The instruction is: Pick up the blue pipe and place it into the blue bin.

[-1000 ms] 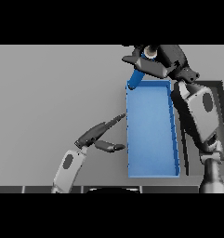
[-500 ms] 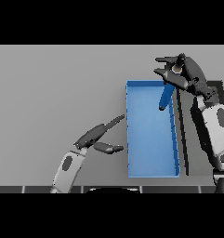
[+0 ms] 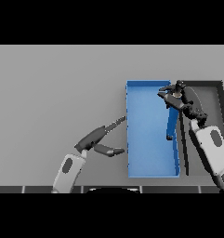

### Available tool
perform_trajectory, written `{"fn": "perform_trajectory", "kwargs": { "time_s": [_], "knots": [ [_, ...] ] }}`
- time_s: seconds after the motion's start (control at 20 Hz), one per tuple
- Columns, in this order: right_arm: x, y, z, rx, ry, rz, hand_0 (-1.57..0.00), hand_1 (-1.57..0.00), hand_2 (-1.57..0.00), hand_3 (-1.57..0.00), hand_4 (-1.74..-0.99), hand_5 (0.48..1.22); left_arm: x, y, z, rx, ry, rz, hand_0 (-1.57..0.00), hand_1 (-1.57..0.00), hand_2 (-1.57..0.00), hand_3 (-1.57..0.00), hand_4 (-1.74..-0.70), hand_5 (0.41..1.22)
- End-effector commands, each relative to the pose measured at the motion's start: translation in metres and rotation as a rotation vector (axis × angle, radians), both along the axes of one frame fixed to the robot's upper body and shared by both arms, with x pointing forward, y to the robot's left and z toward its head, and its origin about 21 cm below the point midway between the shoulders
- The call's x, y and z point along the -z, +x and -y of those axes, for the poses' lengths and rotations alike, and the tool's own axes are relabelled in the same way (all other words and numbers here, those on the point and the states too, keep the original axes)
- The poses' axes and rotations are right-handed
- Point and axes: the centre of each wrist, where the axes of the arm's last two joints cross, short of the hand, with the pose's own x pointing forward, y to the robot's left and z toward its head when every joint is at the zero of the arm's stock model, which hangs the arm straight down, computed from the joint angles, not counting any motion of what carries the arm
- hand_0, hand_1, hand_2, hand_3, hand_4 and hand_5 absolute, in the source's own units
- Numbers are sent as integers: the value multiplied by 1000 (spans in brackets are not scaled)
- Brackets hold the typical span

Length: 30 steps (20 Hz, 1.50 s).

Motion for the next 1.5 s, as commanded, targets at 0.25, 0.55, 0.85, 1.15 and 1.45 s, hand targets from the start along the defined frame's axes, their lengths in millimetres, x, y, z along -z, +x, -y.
{"fn": "perform_trajectory", "kwargs": {
  "time_s": [0.25,0.55,0.85,1.15,1.45],
  "knots": [
    [33,7,2,99,-146,-200,-1172,-1069,-1071,-630,-1592,1221,-1,3,-2,-1,18,-3,1,1,1,1,-881,422],
    [41,6,-5,-21,-316,-332,-306,-279,-280,-164,-1175,1084,-2,1,-1,-4,7,-5,1,1,1,1,-881,429],
    [45,4,-6,-128,-465,-360,-80,-73,-73,-42,-1063,846,-2,-1,2,-5,14,-3,1,1,1,1,-885,427],
    [50,10,-8,-155,-546,-358,-20,-18,-18,-10,-1033,696,-2,2,0,-16,19,-6,1,1,1,1,-888,429],
    [48,13,-10,-179,-548,-358,-6,-5,-5,-3,-1022,658,1,2,2,-11,23,-1,1,1,1,1,-885,431]
  ]
}}
